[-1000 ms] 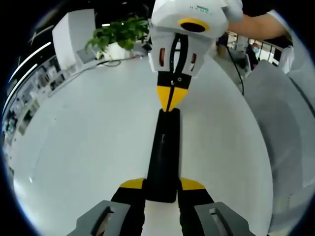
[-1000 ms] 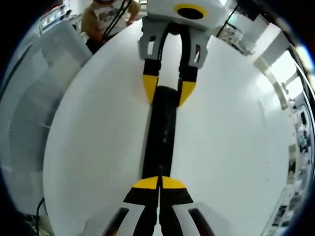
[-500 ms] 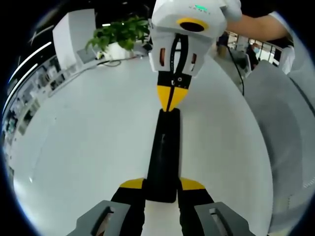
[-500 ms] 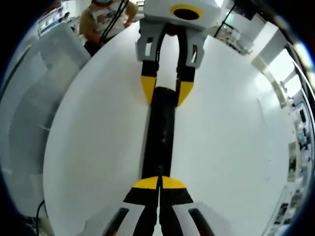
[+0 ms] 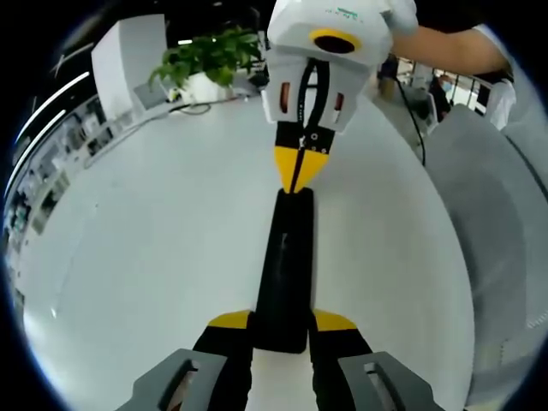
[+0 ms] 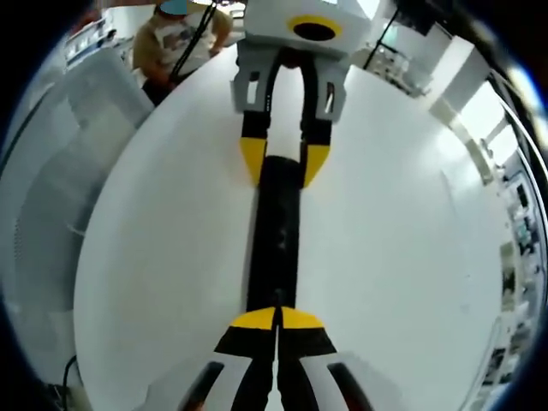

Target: Press the specified remote control buttons in sequence, fully releasing each button before pressing the next.

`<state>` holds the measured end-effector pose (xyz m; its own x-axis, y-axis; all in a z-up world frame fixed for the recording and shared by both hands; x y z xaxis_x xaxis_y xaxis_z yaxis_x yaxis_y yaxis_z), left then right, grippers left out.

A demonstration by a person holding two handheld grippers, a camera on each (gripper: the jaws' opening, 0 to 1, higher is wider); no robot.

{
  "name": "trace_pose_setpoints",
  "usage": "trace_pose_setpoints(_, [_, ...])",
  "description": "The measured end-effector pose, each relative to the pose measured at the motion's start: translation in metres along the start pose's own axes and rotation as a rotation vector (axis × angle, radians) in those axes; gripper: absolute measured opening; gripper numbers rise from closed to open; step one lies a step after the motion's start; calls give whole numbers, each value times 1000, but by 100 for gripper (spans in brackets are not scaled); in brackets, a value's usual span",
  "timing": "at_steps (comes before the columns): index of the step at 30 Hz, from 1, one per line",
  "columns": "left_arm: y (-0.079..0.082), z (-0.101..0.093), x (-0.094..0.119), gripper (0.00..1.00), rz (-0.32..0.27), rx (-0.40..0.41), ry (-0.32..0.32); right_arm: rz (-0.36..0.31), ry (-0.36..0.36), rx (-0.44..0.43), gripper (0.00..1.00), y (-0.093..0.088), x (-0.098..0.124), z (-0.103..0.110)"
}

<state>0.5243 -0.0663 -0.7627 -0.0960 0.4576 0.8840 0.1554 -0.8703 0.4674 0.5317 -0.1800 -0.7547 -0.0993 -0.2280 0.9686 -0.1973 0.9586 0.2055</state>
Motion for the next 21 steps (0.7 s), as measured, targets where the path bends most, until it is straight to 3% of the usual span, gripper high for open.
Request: trace_pose_setpoints(21, [1,-1,0,24,8,1,1,-54,7,-33,0,4,3,0])
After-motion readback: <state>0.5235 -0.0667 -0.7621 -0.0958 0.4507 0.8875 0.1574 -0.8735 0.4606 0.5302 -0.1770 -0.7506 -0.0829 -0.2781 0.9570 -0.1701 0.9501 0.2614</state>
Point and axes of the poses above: the point that each gripper's makers call its tool centre point, and the gripper's own axes: x roughly backward along the fingers, z roughly to its left, y roughly out of its top, the point moved 2 cm from there along x, roughly backward along the fingers, and after that the axes turned 8 degrees about z, right-handed, at the moved point
